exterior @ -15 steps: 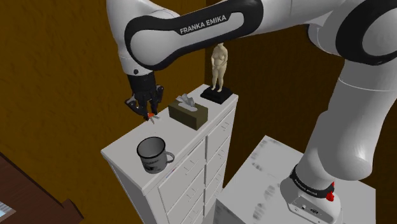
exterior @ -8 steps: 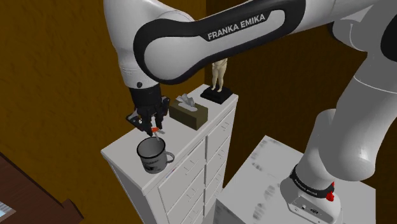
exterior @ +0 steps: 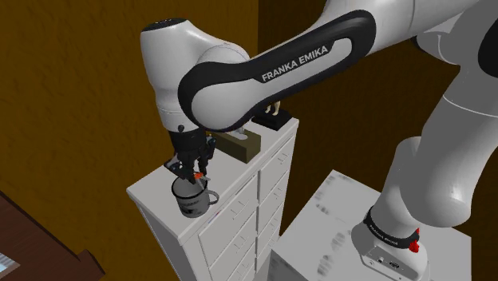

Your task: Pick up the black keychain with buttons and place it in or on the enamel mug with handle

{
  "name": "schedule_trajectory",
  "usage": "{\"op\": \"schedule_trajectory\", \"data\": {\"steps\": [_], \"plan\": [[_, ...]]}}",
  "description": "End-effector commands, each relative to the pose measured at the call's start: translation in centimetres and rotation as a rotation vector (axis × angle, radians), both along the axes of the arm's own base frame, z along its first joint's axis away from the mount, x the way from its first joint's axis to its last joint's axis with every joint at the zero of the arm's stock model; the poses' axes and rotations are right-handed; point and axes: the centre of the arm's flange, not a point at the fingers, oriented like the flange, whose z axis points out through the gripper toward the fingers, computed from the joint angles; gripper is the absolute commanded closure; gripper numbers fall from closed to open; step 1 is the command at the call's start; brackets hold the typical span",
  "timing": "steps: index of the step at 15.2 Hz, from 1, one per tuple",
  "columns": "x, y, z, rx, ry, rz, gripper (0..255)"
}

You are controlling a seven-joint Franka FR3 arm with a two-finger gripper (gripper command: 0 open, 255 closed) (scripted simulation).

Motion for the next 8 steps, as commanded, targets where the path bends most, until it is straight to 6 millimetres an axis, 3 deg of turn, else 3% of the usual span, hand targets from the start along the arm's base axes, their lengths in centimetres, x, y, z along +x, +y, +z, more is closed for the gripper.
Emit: {"op": "schedule_trajectory", "data": {"steps": [1,6,8], "plan": [[0.0,0.0,-1.1,0.0,0.0,0.0,255],[0.0,0.0,-3.6,0.0,0.0,0.0,255],[0.0,0.0,-3.6,0.0,0.0,0.0,255]]}}
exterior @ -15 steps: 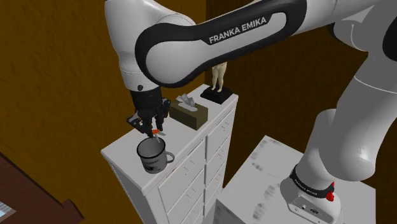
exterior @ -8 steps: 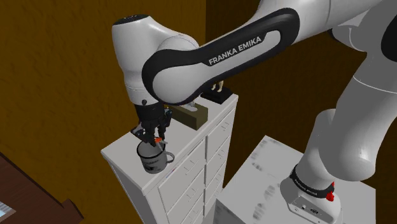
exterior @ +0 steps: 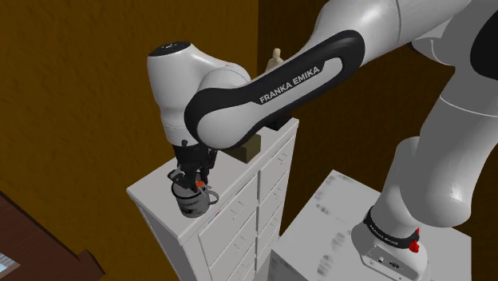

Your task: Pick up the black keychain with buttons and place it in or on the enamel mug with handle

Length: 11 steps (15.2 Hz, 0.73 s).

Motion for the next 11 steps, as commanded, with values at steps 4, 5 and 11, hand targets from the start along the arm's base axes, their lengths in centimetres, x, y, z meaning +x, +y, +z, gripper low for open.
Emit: {"op": "schedule_trajectory", "data": {"steps": [4,5,11], "plan": [[0.01,-0.03,-0.26,-0.001,0.002,0.0,255],[0.01,-0.03,-0.26,-0.001,0.002,0.0,255],[0.1,-0.03,-0.29,-0.001,0.002,0.0,0]]}}
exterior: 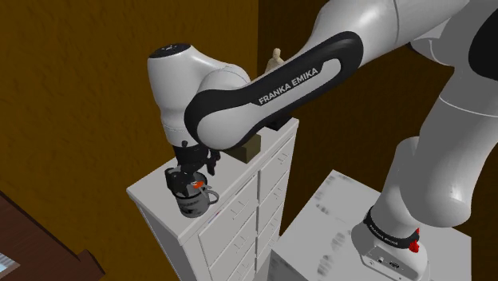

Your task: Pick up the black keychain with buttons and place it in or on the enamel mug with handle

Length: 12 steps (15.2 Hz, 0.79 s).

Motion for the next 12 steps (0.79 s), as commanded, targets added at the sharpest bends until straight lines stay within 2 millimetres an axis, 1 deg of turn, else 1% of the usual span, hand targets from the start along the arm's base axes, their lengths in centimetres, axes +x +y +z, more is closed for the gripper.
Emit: {"op": "schedule_trajectory", "data": {"steps": [1,4,5,12], "plan": [[-0.1,0.0,0.0,0.0,0.0,0.0,0],[-0.3,0.1,4.0,0.0,0.0,0.0,0],[-0.3,0.1,5.0,0.0,0.0,0.0,0],[-0.3,0.1,5.0,0.0,0.0,0.0,0]]}}
